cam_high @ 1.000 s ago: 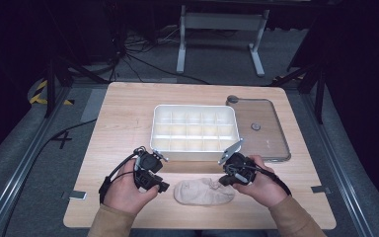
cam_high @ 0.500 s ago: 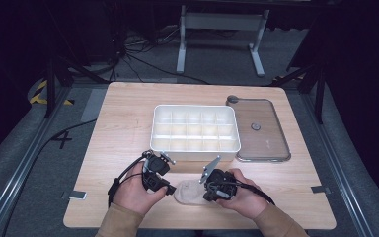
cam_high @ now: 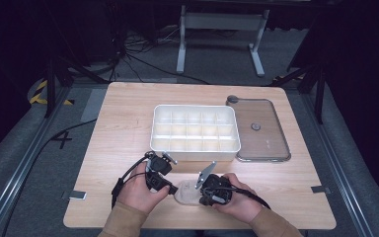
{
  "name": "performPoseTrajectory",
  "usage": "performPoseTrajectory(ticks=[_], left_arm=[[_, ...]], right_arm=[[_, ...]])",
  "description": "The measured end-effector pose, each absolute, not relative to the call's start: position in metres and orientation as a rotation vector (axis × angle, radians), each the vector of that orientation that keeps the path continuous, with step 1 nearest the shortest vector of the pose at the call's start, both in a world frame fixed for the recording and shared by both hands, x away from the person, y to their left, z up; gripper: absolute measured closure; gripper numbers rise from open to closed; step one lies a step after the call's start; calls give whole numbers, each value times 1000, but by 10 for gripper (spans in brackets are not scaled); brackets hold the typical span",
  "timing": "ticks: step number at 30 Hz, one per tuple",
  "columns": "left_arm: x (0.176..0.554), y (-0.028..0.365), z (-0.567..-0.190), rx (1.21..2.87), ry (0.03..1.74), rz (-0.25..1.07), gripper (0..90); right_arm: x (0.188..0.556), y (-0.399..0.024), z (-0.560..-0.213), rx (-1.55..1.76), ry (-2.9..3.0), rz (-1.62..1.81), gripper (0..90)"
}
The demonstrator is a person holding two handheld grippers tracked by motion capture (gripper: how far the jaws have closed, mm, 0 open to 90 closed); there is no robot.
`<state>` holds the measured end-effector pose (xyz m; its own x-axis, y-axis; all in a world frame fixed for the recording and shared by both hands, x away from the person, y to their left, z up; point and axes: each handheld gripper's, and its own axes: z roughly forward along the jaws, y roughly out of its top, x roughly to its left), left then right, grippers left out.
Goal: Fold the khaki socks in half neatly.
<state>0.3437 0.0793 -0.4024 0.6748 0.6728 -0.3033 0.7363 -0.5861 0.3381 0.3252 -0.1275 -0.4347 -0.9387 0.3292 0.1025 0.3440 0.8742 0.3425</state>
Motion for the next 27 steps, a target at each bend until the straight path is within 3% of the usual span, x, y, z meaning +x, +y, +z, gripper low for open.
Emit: performPoseTrajectory(ticks=[8,19,27], left_arm=[[350,75,-419,2371,1177,-211,673],[353,68,-432,2424,1218,-256,749],[354,64,-438,2444,1240,-274,724]], right_arm=[[324,-129,-435,-547,-3001,-572,896],[325,-130,-436,-545,-2995,-587,895],[325,-130,-436,-550,-2992,-588,894]])
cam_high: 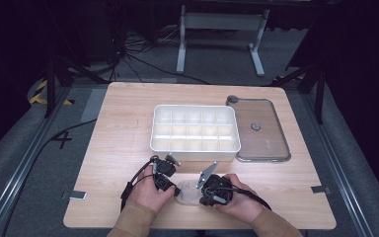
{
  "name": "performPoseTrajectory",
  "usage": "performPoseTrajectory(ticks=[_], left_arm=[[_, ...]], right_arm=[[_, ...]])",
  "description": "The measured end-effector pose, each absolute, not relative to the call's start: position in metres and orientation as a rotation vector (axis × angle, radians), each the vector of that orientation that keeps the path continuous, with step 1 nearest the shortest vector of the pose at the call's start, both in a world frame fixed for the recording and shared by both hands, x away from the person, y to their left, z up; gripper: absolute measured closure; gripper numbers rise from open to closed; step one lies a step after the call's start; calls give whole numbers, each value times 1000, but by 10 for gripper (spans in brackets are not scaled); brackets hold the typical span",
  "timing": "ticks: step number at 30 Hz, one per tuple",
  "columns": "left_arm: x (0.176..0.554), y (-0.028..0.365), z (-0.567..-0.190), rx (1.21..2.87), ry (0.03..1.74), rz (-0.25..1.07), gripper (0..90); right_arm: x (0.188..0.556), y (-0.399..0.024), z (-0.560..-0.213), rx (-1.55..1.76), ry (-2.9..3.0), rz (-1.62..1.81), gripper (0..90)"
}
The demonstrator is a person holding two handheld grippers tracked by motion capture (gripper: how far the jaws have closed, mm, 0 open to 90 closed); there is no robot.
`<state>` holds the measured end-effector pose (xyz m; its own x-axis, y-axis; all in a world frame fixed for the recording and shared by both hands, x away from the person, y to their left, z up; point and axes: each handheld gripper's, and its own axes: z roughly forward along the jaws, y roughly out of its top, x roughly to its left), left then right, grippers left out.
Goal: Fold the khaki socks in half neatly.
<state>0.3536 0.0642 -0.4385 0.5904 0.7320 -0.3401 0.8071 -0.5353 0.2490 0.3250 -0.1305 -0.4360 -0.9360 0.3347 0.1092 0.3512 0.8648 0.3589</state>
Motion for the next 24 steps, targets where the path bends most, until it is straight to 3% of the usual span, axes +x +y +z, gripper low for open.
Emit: performPoseTrajectory(ticks=[7,13,24], left_arm=[[351,58,-437,2481,1229,-228,712],[344,46,-434,2555,1227,-100,719],[345,50,-437,2510,1216,-160,845]], right_arm=[[325,-131,-436,-546,-2993,-588,892],[324,-130,-436,-548,-2997,-588,892],[323,-130,-436,-557,-2996,-591,892]])
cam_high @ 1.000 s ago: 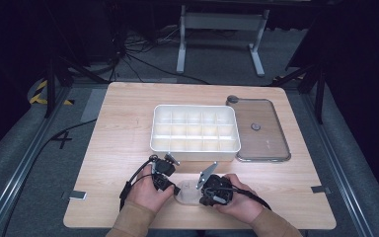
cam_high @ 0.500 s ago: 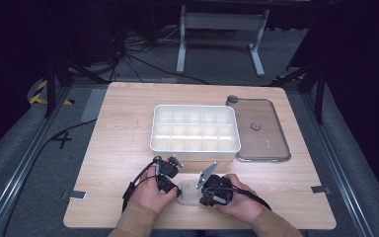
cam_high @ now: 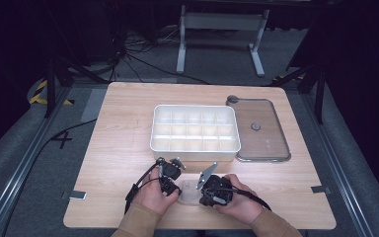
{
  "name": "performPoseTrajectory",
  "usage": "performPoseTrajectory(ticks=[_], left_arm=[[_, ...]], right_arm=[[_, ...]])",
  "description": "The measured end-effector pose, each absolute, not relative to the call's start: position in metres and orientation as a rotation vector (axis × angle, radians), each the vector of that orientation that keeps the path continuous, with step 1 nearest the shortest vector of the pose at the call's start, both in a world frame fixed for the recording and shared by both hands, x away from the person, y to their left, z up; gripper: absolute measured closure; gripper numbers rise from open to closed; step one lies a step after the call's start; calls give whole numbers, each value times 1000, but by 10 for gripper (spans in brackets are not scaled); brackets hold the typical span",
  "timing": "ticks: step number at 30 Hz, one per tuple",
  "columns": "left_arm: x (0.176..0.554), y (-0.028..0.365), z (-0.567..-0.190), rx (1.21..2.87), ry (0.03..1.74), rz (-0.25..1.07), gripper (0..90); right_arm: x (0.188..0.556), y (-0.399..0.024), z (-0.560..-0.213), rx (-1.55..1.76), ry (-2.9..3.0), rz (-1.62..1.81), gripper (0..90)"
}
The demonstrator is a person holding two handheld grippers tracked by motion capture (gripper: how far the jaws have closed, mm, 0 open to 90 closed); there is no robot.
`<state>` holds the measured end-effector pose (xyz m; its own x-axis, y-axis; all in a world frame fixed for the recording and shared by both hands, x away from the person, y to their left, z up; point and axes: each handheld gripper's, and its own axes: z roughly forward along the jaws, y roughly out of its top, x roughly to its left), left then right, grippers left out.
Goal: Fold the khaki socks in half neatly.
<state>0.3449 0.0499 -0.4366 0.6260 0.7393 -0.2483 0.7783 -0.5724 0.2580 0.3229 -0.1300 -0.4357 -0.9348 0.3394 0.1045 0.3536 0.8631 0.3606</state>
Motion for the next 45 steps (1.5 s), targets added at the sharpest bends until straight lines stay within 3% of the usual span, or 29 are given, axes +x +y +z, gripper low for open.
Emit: performPoseTrajectory(ticks=[11,17,27,45], left_arm=[[340,53,-420,2479,1162,-145,854],[337,49,-414,2468,1123,-130,854],[333,49,-404,2456,1080,-119,854],[332,49,-392,2451,1052,-113,854]], right_arm=[[323,-132,-435,-555,-3000,-611,895],[328,-142,-420,-655,-3051,-789,897],[336,-143,-439,-706,-3055,-760,896],[329,-146,-441,-692,-3049,-856,895]])
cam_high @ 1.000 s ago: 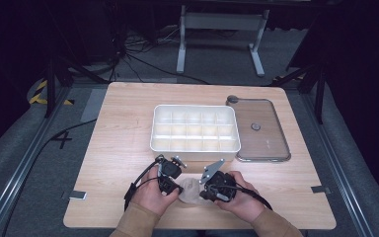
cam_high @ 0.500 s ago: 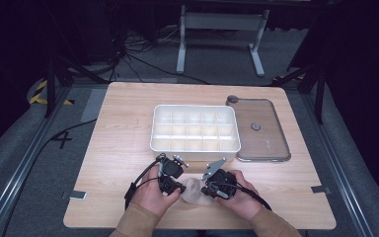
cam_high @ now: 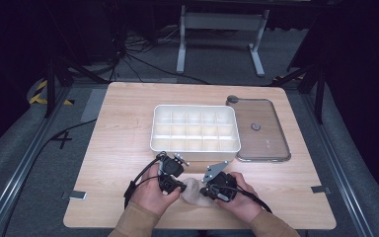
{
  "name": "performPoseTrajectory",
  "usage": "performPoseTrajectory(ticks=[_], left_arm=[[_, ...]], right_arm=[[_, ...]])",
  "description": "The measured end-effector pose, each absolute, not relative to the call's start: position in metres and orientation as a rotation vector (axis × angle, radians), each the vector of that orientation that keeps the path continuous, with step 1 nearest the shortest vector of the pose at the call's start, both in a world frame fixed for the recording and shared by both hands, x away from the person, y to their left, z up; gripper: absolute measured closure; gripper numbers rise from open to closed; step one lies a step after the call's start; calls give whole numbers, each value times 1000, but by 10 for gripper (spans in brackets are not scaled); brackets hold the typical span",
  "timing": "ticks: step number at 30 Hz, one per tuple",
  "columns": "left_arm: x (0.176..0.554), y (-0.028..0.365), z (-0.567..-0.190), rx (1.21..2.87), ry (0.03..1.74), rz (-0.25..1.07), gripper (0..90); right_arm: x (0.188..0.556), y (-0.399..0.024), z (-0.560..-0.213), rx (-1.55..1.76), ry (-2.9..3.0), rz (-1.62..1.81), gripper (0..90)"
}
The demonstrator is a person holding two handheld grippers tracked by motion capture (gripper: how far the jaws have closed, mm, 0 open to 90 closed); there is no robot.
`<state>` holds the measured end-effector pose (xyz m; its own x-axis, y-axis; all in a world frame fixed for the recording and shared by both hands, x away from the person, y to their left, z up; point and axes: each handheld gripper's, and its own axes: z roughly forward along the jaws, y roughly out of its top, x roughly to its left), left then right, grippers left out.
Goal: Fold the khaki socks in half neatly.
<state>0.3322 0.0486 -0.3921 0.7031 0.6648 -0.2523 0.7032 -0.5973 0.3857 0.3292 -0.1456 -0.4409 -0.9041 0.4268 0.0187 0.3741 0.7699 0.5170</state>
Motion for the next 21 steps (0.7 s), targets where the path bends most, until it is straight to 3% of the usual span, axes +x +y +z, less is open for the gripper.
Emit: performPoseTrajectory(ticks=[8,21], left_arm=[[334,53,-388,2456,1060,-104,853],[336,57,-386,2476,1076,-121,853]], right_arm=[[335,-180,-415,724,2814,807,895],[337,-197,-427,797,2862,736,896]])
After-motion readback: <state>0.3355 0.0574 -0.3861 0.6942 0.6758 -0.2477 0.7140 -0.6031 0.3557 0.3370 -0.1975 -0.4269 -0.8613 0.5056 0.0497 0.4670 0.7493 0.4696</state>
